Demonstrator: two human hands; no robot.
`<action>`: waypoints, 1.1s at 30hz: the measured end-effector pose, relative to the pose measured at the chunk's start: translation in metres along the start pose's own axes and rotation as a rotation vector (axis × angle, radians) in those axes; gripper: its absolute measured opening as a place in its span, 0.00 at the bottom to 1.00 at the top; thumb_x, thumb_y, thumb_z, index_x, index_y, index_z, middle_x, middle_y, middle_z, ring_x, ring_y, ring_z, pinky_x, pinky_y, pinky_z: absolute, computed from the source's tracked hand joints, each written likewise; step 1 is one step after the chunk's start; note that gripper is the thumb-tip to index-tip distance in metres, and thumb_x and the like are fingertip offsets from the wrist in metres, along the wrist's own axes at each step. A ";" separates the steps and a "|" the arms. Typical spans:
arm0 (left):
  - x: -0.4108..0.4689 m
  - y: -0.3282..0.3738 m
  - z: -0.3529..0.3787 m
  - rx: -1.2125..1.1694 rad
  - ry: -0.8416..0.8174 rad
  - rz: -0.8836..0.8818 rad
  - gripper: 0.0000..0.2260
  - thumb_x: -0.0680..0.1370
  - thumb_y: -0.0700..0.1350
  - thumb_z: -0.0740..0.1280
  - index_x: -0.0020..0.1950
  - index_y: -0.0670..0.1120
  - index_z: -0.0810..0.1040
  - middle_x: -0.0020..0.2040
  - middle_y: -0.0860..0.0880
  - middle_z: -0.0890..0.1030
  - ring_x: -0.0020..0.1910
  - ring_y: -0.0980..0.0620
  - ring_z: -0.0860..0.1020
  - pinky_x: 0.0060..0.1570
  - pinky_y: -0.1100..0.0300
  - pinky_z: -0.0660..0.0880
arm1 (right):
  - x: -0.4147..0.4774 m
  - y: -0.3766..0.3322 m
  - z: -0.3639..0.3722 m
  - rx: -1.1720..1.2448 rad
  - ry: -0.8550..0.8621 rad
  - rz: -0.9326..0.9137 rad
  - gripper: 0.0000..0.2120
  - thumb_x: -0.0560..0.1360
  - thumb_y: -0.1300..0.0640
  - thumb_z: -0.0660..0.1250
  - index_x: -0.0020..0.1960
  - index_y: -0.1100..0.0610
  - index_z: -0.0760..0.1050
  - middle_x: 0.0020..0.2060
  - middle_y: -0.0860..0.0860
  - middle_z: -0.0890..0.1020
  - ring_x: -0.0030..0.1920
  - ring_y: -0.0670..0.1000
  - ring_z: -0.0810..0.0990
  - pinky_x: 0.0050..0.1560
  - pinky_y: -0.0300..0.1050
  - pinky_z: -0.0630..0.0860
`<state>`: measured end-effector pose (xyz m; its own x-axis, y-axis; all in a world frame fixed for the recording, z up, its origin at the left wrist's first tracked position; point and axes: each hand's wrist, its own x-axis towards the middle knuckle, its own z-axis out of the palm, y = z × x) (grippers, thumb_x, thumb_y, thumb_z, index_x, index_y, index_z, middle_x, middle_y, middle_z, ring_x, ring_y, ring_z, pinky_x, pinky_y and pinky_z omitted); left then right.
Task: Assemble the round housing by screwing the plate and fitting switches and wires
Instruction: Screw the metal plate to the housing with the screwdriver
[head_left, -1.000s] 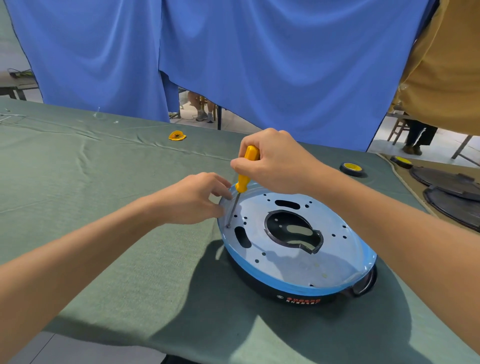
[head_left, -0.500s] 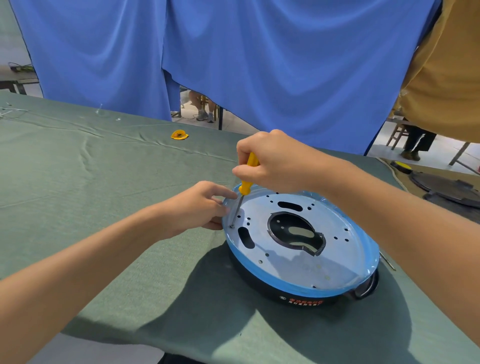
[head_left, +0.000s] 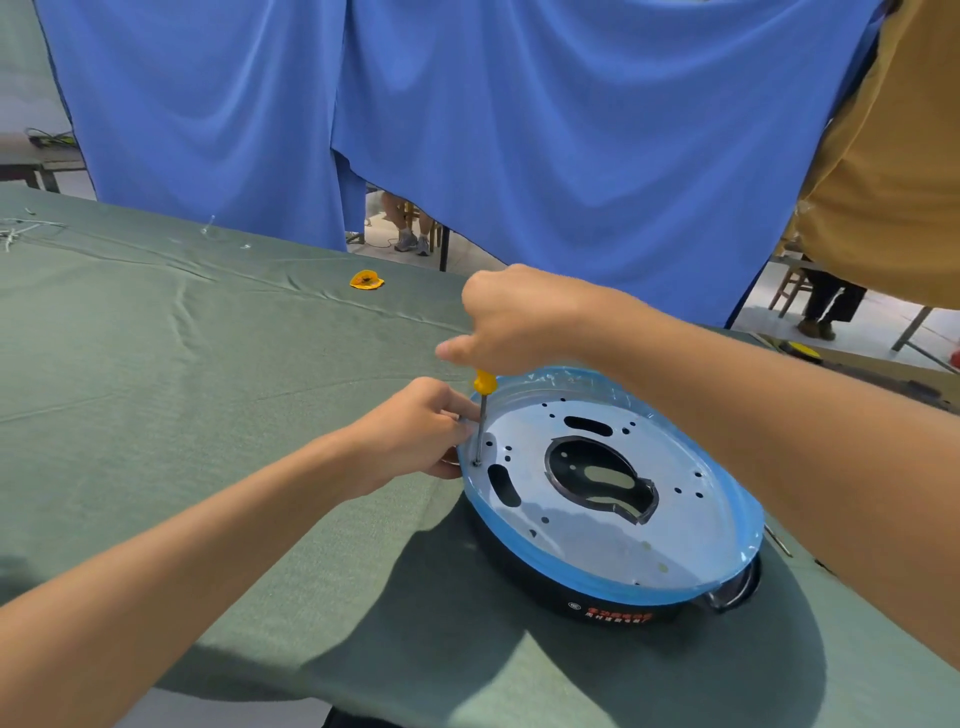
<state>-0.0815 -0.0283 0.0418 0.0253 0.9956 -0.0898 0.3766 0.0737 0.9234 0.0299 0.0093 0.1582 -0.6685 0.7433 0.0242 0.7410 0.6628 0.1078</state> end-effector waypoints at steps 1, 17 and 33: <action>0.000 0.000 0.000 -0.007 -0.002 0.000 0.19 0.82 0.34 0.58 0.47 0.51 0.84 0.42 0.50 0.87 0.45 0.51 0.84 0.47 0.55 0.82 | -0.002 0.001 -0.006 -0.018 -0.080 -0.003 0.20 0.78 0.43 0.63 0.36 0.57 0.69 0.30 0.51 0.74 0.28 0.50 0.73 0.26 0.39 0.66; -0.001 -0.006 0.005 -0.073 0.054 -0.002 0.15 0.83 0.36 0.58 0.65 0.44 0.79 0.53 0.44 0.84 0.51 0.47 0.83 0.54 0.50 0.81 | -0.003 -0.005 -0.015 -0.099 -0.259 0.077 0.19 0.79 0.52 0.61 0.32 0.59 0.70 0.13 0.47 0.65 0.14 0.49 0.61 0.18 0.29 0.57; 0.001 -0.012 0.008 -0.093 0.096 0.009 0.12 0.82 0.38 0.60 0.60 0.46 0.81 0.49 0.48 0.85 0.45 0.51 0.84 0.41 0.60 0.80 | -0.009 -0.011 -0.014 -0.034 -0.376 0.166 0.14 0.78 0.62 0.57 0.38 0.64 0.78 0.31 0.55 0.74 0.23 0.51 0.64 0.21 0.32 0.59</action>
<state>-0.0789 -0.0290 0.0281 -0.0627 0.9968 -0.0497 0.2893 0.0658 0.9550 0.0267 -0.0057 0.1708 -0.4652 0.8253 -0.3200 0.8302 0.5322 0.1658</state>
